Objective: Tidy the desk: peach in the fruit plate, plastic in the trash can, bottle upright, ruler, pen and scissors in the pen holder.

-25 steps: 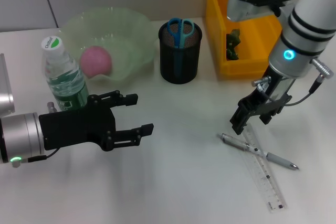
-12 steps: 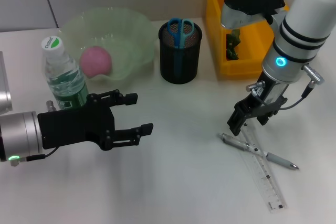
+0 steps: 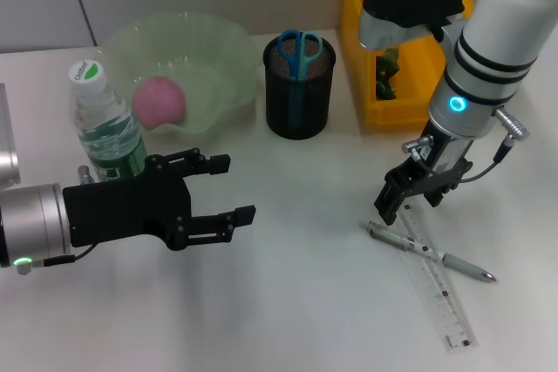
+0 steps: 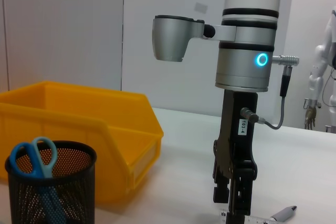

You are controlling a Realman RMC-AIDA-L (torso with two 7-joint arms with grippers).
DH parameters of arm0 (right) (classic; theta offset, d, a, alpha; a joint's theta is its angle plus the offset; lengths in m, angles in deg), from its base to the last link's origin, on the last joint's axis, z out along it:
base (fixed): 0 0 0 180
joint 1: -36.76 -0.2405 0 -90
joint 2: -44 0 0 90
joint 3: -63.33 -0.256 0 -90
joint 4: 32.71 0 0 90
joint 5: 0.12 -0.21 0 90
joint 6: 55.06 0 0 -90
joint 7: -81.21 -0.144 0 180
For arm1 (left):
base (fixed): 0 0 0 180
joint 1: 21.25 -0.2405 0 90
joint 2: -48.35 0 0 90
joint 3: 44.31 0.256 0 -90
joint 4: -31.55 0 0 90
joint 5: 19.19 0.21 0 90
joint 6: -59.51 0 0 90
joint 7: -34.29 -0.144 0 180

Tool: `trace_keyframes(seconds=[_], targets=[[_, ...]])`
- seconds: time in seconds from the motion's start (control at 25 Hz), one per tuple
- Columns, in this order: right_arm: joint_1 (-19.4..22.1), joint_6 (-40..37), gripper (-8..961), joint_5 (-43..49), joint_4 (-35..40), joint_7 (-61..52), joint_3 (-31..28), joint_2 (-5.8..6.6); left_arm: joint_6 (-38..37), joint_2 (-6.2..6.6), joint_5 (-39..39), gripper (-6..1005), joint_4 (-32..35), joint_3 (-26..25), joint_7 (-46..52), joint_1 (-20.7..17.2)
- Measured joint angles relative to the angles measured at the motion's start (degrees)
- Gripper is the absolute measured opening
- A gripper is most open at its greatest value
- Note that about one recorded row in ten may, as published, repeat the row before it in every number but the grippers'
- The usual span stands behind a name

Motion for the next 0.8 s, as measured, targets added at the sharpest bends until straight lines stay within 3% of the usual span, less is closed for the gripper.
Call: trace_keyframes(seconds=[0.8], targets=[[-0.08,0.67,716,0.23,-0.81,-0.28,0.29,-0.11,-0.80,0.06,-0.01,771,0.09,0.07,0.00,0.00]])
